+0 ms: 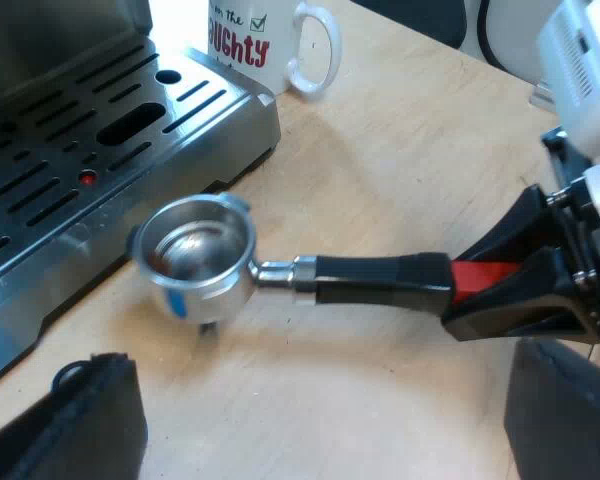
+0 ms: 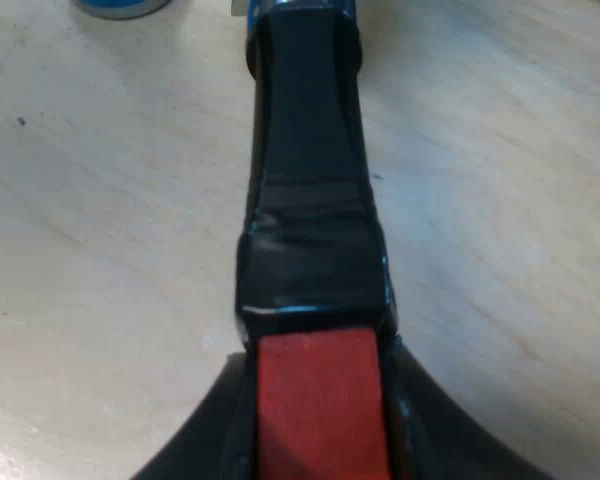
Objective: Grind coffee beans and then tamp
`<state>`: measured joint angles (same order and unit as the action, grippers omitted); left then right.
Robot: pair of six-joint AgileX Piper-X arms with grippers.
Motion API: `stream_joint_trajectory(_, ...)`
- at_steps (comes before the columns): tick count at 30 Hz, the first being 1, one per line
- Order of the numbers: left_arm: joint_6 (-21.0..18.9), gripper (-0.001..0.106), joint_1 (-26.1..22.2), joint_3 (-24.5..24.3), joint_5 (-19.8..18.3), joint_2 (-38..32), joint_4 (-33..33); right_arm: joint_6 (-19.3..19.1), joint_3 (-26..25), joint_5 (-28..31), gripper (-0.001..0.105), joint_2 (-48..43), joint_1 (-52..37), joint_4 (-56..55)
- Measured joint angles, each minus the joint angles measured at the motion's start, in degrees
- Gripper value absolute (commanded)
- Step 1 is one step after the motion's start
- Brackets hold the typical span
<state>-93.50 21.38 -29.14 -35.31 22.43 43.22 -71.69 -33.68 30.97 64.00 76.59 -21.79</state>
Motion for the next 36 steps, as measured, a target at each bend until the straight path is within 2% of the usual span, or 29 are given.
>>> stream_joint_trajectory(2,0.00,0.076,0.00,0.00,0.00,0.00,0.00,-2.87,2.15,-0.69,0.000,0.00,-1.31,5.02)
stream_joint_trajectory(4,0.00,0.076,0.00,0.00,0.00,0.00,0.00,-3.55,3.58,-1.12,0.000,0.00,-2.37,8.54)
stream_joint_trajectory(12,0.00,0.076,0.00,0.00,0.00,0.00,0.00,-3.92,10.04,-0.72,0.000,0.00,-4.45,18.19)
stream_joint_trajectory(22,0.00,0.076,0.00,0.00,0.00,0.00,0.00,-4.19,12.65,-0.73,0.000,0.00,-4.45,19.19)
stream_joint_trajectory(35,0.00,0.076,0.00,0.00,0.00,0.00,0.00,-4.29,12.68,0.55,0.000,3.60,-4.45,21.16)
stream_joint_trajectory(36,0.00,0.076,0.00,0.00,0.00,0.00,0.00,-4.29,12.68,0.55,0.003,3.70,-4.45,21.16)
